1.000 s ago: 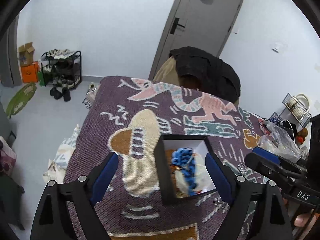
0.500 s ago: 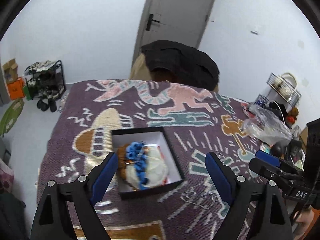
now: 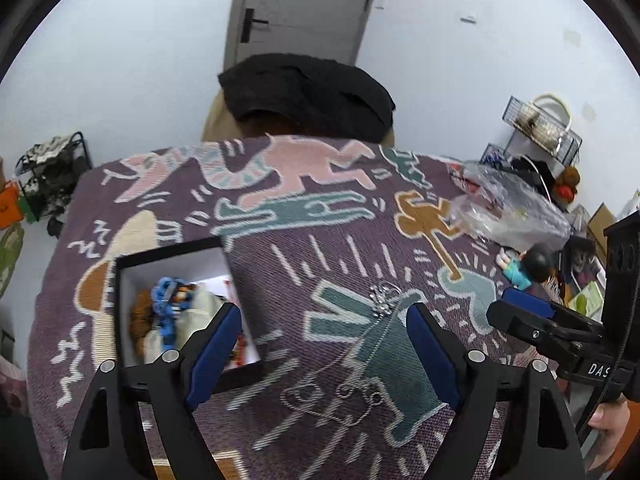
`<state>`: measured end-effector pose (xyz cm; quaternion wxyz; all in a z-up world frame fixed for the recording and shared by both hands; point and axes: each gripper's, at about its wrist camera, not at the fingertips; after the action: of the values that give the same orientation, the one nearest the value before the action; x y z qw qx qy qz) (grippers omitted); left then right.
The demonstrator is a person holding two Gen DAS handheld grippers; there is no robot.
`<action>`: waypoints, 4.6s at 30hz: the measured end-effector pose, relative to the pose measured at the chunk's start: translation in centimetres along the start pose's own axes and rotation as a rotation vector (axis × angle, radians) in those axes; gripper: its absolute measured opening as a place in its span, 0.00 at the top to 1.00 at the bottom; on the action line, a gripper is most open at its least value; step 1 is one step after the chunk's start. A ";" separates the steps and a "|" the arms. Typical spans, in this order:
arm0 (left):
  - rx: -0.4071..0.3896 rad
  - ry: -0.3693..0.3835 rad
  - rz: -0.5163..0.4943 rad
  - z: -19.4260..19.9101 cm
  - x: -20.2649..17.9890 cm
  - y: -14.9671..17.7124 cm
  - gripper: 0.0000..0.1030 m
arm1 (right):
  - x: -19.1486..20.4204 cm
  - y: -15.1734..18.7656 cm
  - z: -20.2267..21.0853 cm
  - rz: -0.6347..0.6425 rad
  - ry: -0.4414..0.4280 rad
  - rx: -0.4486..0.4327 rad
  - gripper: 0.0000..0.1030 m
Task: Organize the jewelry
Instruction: 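Move both tools to the silver chain pendant on the blanket, then grasp the silver pendant with the left tool while the right tool grasps the chain ring, then lift the chain with both tools and carry it over the black box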
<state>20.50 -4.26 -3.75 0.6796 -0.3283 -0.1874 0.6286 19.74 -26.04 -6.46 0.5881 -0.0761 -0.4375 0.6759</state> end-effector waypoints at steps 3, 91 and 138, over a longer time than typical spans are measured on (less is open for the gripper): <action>0.035 0.012 -0.016 -1.5 -1.1 -0.1 0.23 | -1.4 0.2 0.1 -0.033 0.009 0.000 0.18; -0.214 -0.181 -0.167 11.8 -3.5 -12.3 0.86 | 1.5 1.0 -4.9 0.165 0.153 0.149 0.87; -0.263 -0.307 -0.124 16.0 1.8 -13.8 0.86 | 4.3 1.0 -0.8 0.166 0.034 0.048 0.87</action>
<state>20.13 0.97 16.81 0.6319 -0.3024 -0.3888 0.5985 18.21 -21.90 -5.87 0.5391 -0.1096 -0.4032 0.7313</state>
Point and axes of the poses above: each gripper's, at about its wrist camera, not at the fingertips, and z roughly against the way its jaws point, x to its left, y to its underside, and after that the axes turned 4 degrees about -y, right-handed
